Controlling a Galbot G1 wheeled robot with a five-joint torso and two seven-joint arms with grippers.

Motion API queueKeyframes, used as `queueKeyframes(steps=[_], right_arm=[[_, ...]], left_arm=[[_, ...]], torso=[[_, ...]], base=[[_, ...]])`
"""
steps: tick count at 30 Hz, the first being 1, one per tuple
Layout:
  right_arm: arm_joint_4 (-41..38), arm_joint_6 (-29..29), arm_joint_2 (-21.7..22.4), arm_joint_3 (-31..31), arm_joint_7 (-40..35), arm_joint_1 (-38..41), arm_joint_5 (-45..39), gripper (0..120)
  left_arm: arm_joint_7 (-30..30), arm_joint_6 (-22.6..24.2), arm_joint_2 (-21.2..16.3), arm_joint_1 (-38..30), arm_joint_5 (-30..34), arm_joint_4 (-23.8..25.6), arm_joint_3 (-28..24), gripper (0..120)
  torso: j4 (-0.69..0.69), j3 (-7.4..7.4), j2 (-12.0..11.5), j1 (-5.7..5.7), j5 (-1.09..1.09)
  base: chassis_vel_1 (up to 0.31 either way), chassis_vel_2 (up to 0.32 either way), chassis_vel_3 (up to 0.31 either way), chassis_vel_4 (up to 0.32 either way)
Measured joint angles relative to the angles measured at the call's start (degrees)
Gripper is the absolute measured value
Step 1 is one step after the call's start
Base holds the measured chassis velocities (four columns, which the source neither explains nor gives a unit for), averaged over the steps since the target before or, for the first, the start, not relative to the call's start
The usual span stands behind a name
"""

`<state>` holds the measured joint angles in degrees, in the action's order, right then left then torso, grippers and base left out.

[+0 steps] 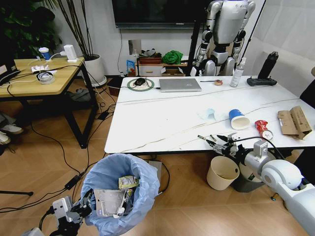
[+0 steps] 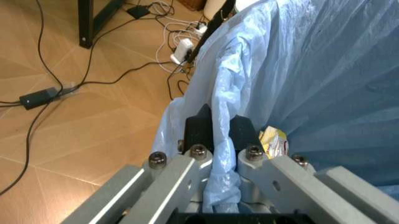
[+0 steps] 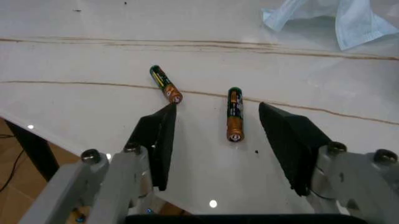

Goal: Pick up the trash bin and place the trash from the table into it.

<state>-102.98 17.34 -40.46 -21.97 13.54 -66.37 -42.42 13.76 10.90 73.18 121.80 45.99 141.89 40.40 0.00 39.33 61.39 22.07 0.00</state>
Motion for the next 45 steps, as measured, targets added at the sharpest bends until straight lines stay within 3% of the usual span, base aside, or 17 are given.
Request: queueKeyframes(steps=[13,21,26,30,33,39,45], right_arm=[[0.4,-0.4,0.2,0.1,0.3,-0.1,0.4,2],[0.4,-1.1,0.2,-0.6,0.6,0.5,0.4,0],[-4.9,-3.3,0.3,0.0,2.1,3.9,-4.8,0],[-11.4,-5.9,0.2,7.2,3.5,8.2,-10.0,0],[-15.2,-8.5,-1.8,16.9,5.6,13.0,-12.0,0],[-14.6,-13.5,-5.3,31.8,12.2,18.7,-10.8,0],[-12.2,-15.9,-7.9,38.9,14.7,21.2,-8.5,0]], left_arm=[[0.0,0.0,0.5,0.3,-0.2,0.3,0.0,0],[0.1,0.0,0.9,0.5,-0.4,0.4,-0.5,0],[0.0,0.0,1.5,0.8,-0.5,0.4,-1.4,0],[-0.1,0.0,1.7,1.1,-0.5,0.4,-1.4,0],[-0.3,0.0,2.3,1.3,-0.4,0.4,-1.3,0],[-0.6,0.2,4.0,1.2,-0.5,0.3,-1.5,0],[-0.6,0.3,4.5,0.8,-0.2,-0.2,-1.2,0]], torso=[[0.00,0.00,0.0,0.00,0.00],[0.00,0.00,0.0,0.00,0.01],[-0.02,0.00,0.0,0.00,-0.04],[0.00,0.00,0.0,0.00,-0.01],[0.00,0.00,0.0,0.00,-0.02],[0.01,0.00,0.0,0.00,-0.01],[-0.01,0.00,0.0,0.00,0.00]], base=[[0.000,0.000,0.000,0.000],[0.000,0.000,0.000,0.000],[0.000,0.000,0.000,0.000],[0.000,0.000,0.000,0.000],[0.000,0.000,0.000,0.000],[0.000,0.000,0.000,0.000],[0.000,0.000,0.000,0.000]])
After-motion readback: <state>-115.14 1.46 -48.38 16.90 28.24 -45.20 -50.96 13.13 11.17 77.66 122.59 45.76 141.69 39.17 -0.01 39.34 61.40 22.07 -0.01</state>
